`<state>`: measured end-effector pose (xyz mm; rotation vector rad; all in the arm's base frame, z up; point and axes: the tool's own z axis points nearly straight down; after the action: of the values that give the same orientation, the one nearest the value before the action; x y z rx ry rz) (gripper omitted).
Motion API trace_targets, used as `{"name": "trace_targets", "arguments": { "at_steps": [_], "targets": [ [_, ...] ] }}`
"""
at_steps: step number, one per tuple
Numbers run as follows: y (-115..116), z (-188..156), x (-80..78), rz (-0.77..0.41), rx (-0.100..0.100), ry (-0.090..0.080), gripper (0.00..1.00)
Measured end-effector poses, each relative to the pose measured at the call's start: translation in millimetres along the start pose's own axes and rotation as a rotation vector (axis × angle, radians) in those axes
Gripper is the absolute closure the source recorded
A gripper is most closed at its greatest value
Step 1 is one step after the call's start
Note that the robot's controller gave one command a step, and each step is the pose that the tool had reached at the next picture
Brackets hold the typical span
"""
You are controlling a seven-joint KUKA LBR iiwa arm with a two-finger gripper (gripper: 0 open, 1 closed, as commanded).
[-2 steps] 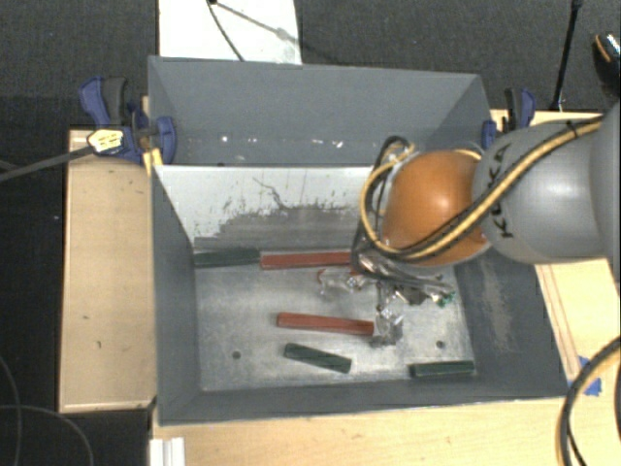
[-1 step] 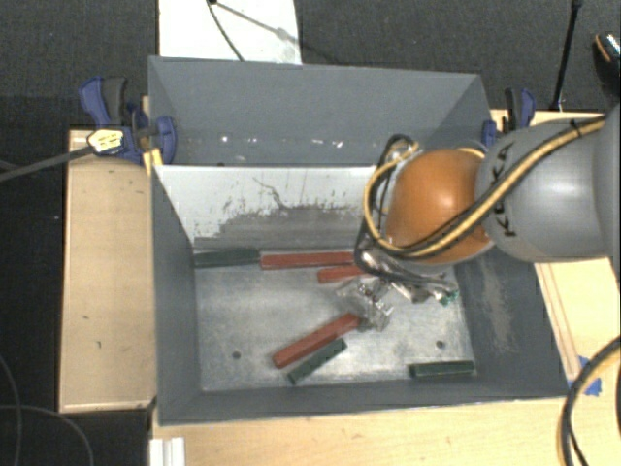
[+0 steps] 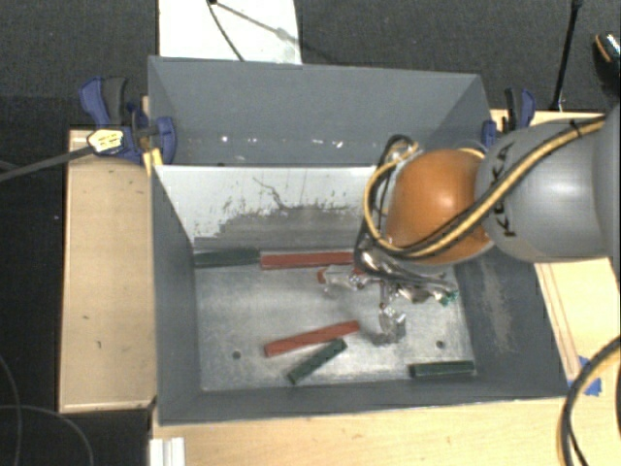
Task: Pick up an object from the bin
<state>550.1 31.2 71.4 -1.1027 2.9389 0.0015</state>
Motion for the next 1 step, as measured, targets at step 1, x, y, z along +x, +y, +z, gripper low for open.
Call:
{"name": "trace_targets", "arguments": {
  "at_steps": [1],
  "targets": [
    [86.2, 0.3, 3.6, 0.250, 0.000, -0.005, 0.00]
  ]
}}
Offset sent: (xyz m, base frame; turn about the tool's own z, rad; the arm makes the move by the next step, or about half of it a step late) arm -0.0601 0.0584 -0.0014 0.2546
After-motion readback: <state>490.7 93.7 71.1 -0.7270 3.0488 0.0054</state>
